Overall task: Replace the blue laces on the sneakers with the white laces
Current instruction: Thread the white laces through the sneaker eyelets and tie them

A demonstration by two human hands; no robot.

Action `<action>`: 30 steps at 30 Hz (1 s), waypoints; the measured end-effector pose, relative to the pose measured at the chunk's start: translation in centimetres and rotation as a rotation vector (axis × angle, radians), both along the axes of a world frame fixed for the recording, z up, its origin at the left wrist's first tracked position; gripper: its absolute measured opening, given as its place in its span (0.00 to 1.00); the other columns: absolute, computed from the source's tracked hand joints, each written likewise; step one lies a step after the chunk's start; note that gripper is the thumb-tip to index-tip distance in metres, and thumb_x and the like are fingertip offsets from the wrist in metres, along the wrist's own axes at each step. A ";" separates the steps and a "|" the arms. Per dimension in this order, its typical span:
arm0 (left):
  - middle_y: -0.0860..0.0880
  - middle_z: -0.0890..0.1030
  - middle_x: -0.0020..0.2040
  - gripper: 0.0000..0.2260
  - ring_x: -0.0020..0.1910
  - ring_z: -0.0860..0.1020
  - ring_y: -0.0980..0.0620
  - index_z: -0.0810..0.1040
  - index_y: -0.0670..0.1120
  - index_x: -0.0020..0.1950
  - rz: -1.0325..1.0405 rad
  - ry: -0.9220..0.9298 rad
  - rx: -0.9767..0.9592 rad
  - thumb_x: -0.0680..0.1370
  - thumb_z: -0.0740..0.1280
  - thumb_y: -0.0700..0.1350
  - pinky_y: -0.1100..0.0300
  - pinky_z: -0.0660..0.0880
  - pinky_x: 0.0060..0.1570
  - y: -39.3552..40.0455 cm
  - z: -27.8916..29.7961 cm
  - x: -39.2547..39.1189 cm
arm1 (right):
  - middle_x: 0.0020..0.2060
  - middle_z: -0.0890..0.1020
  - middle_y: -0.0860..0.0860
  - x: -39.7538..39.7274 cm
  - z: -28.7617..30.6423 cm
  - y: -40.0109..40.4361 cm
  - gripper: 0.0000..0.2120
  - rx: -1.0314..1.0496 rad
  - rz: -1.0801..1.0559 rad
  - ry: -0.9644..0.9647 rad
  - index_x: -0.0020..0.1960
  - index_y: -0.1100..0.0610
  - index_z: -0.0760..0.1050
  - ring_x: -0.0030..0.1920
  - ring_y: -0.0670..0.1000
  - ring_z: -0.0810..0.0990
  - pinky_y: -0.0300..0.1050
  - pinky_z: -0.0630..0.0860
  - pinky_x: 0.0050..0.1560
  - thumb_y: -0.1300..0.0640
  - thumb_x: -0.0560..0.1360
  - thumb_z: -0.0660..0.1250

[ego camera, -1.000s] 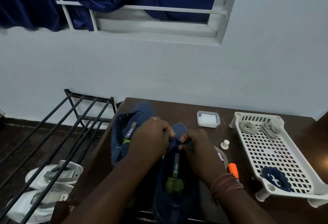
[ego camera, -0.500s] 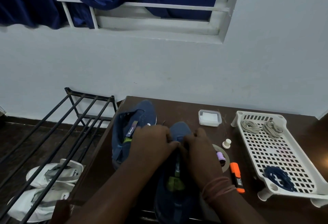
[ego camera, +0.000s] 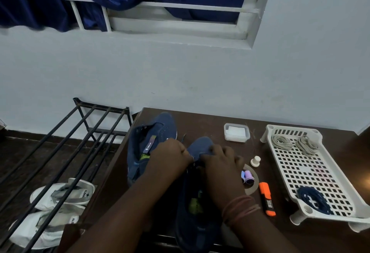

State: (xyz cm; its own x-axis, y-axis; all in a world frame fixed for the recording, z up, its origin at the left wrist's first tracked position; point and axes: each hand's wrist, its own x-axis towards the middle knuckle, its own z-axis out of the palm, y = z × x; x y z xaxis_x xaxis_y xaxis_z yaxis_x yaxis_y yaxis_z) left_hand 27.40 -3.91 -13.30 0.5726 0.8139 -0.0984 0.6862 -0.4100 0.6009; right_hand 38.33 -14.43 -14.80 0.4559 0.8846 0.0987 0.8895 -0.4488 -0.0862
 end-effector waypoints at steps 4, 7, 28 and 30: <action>0.41 0.81 0.33 0.15 0.32 0.81 0.44 0.78 0.37 0.33 0.004 -0.011 -0.011 0.73 0.70 0.48 0.50 0.81 0.39 0.3 0.0 -0.1 | 0.49 0.76 0.47 -0.1 1.0 0.3 0.09 0.216 -0.122 0.043 0.46 0.50 0.77 0.52 0.52 0.73 0.50 0.66 0.52 0.49 0.78 0.59; 0.43 0.82 0.32 0.15 0.32 0.82 0.45 0.80 0.38 0.33 0.013 -0.008 -0.012 0.73 0.71 0.48 0.49 0.82 0.38 0.4 0.0 -0.1 | 0.35 0.76 0.51 1.5 2.4 0.3 0.10 0.664 -0.243 0.599 0.37 0.58 0.72 0.38 0.53 0.74 0.48 0.69 0.41 0.57 0.76 0.60; 0.40 0.82 0.33 0.12 0.33 0.83 0.42 0.77 0.37 0.33 0.026 -0.017 -0.020 0.72 0.70 0.45 0.48 0.82 0.37 0.6 -0.7 0.0 | 0.34 0.80 0.52 2.7 4.8 -0.2 0.11 0.912 -0.202 1.124 0.42 0.61 0.72 0.38 0.53 0.79 0.50 0.76 0.45 0.60 0.80 0.56; 0.38 0.81 0.33 0.13 0.33 0.82 0.41 0.76 0.36 0.33 0.030 -0.015 0.002 0.72 0.69 0.44 0.48 0.81 0.37 0.6 -0.7 0.0 | 0.27 0.73 0.54 3.3 6.1 -0.7 0.12 1.129 -0.181 1.484 0.40 0.60 0.68 0.29 0.55 0.73 0.50 0.77 0.38 0.59 0.82 0.55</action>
